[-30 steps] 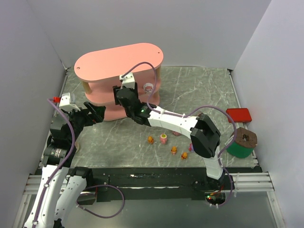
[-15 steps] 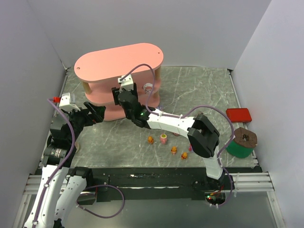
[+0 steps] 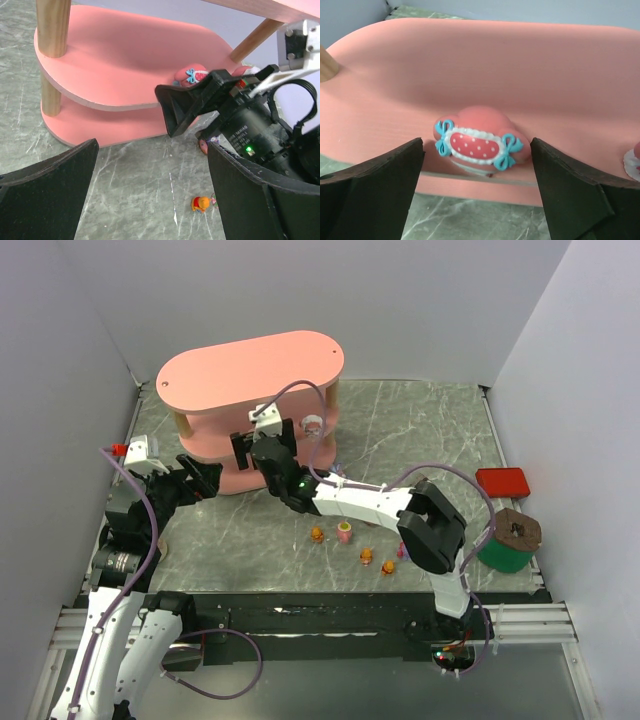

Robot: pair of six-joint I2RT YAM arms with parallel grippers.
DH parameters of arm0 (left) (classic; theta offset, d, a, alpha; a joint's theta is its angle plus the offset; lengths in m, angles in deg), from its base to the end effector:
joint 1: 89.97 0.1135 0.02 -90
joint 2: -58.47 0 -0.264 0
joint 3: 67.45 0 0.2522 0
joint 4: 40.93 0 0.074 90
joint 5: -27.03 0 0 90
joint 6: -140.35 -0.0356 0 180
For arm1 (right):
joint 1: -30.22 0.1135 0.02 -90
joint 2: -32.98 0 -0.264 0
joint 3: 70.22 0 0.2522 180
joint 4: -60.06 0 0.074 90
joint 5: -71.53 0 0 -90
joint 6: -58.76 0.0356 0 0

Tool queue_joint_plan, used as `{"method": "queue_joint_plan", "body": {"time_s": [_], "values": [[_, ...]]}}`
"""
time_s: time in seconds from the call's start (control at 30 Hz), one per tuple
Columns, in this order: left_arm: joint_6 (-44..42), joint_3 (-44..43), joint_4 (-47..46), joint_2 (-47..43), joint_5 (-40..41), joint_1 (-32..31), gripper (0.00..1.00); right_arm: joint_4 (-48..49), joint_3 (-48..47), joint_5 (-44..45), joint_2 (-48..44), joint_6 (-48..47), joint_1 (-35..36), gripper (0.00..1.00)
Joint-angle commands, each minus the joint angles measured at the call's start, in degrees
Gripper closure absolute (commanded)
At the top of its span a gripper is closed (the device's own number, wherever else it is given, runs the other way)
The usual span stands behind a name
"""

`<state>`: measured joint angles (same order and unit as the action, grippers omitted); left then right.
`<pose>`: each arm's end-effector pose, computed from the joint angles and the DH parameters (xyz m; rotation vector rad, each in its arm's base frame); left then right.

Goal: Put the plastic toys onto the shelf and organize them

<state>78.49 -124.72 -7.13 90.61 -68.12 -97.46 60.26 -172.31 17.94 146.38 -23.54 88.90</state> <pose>0.1314 -0.0205 0.3445 -0.2471 1.7338 -0.5349 0.2639 0.3930 0.2865 -0.3118 1.7072 0.2934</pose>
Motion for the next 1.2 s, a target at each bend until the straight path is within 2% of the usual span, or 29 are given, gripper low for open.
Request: {"method": "queue_joint_plan", "body": {"time_s": [0.0, 0.2, 0.47, 0.57, 0.6, 0.73, 0.77, 0.83, 0.9, 0.93, 1.03, 1.07, 1.13, 1.17], "values": [[0.0, -0.6, -0.6, -0.1, -0.4, 0.1, 0.04, -3.3, 4.0, -1.7, -4.2, 2.6, 0.7, 0.02], [-0.5, -0.4, -1.0, -0.7, -1.6, 0.1, 0.04, -3.2, 11.7, -8.6, -12.1, 7.5, 0.8, 0.00], [-0.5, -0.1, -1.1, -1.4, -1.2, 0.1, 0.04, -7.6, 19.8, -9.2, -23.6, 10.7, 2.6, 0.00], [0.3, 0.5, -2.5, -1.6, -1.8, 0.1, 0.04, -13.7, 23.3, -9.1, -29.5, 14.2, 2.8, 0.00], [0.9, 1.0, -3.5, -1.6, -1.4, 0.1, 0.04, -18.8, 24.8, -8.6, -32.1, 15.4, 2.8, 0.00], [3.8, 2.4, -5.4, -2.4, -2.1, 0.1, 0.04, -29.4, 31.3, -5.4, -38.3, 21.5, 2.3, 0.00], [4.0, 2.5, -5.5, -2.3, -2.9, 0.1, 0.04, -31.3, 32.8, -4.9, -39.3, 24.9, 2.1, 0.01], [3.7, 2.8, -7.9, -0.6, -12.5, 0.1, 0.04, -36.3, 37.1, -4.9, -43.2, 28.8, 0.8, 0.01], [6.3, 4.8, -10.9, 2.3, -19.1, -0.4, 0.04, -37.9, 42.1, -4.8, -48.0, 33.5, 0.2, 0.03], [8.6, 5.7, -12.5, 3.2, -19.8, -1.1, 0.03, -38.4, 43.8, -4.8, -49.7, 34.7, -0.6, 0.04], [11.6, 7.9, -17.0, 5.6, -14.3, -8.6, 0.01, -41.4, 47.9, -5.0, -56.1, 38.8, -2.2, 0.07], [12.2, 8.5, -19.4, 7.3, -12.4, -14.3, 0.01, -43.0, 49.0, -5.0, -57.4, 40.0, -2.7, 0.09], [13.6, 8.4, -21.6, 10.0, -5.4, -20.7, 0.01, -44.3, 49.8, -5.4, -60.7, 40.5, -3.8, 0.10], [14.0, 7.9, -22.8, 13.4, -3.0, -26.6, 0.02, -45.4, 50.4, -5.6, -61.6, 40.7, -4.2, 0.12]]}}
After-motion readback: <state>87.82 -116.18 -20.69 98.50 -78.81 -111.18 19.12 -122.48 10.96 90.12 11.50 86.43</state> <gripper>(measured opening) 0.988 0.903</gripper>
